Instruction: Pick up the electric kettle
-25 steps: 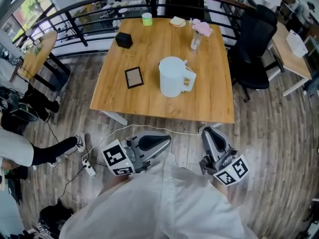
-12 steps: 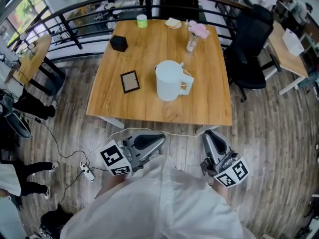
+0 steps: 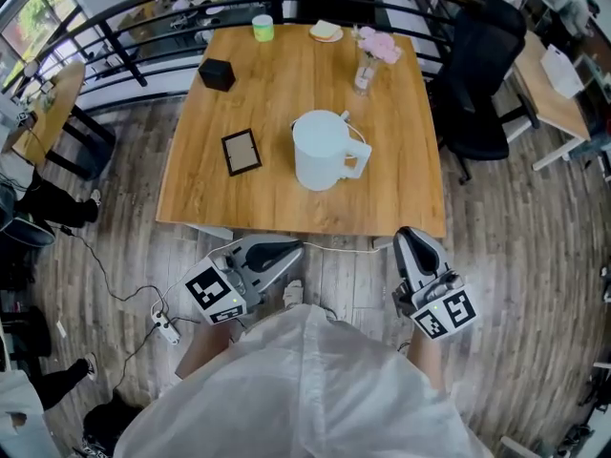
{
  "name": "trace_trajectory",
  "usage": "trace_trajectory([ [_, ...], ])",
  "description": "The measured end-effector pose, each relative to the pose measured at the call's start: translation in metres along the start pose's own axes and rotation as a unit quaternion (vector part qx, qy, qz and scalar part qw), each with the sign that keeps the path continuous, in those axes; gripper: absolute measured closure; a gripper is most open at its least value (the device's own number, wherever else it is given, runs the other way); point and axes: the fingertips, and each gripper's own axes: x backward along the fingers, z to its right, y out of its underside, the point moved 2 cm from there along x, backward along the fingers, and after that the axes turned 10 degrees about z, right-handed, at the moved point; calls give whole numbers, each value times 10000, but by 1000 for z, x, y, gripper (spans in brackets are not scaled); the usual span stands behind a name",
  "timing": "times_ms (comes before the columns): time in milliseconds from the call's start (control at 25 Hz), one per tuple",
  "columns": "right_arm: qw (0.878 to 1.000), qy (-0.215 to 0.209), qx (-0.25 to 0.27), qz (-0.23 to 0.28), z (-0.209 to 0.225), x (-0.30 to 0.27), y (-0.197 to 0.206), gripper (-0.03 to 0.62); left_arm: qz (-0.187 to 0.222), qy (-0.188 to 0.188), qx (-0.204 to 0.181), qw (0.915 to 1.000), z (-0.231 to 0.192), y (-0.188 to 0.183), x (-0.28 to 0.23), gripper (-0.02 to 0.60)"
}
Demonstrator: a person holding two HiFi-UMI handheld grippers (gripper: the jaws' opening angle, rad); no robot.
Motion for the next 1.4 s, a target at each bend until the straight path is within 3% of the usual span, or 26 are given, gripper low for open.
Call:
trace_trajectory([
  [360, 9995, 187, -69, -242, 28, -39, 32, 576, 53, 72, 370, 9993, -36, 11, -8, 572],
  [880, 9982, 319, 26, -512, 56, -72, 67, 572, -30, -33, 617, 9981, -76, 26, -3, 572],
  [1120, 9960, 530, 132, -712, 74, -81, 87, 416, -49, -61, 718, 9974, -85, 34, 0, 572],
  [1400, 9914, 800, 503, -905, 99, -104, 116, 388, -146, -345, 816, 9960, -102, 41, 21, 572],
])
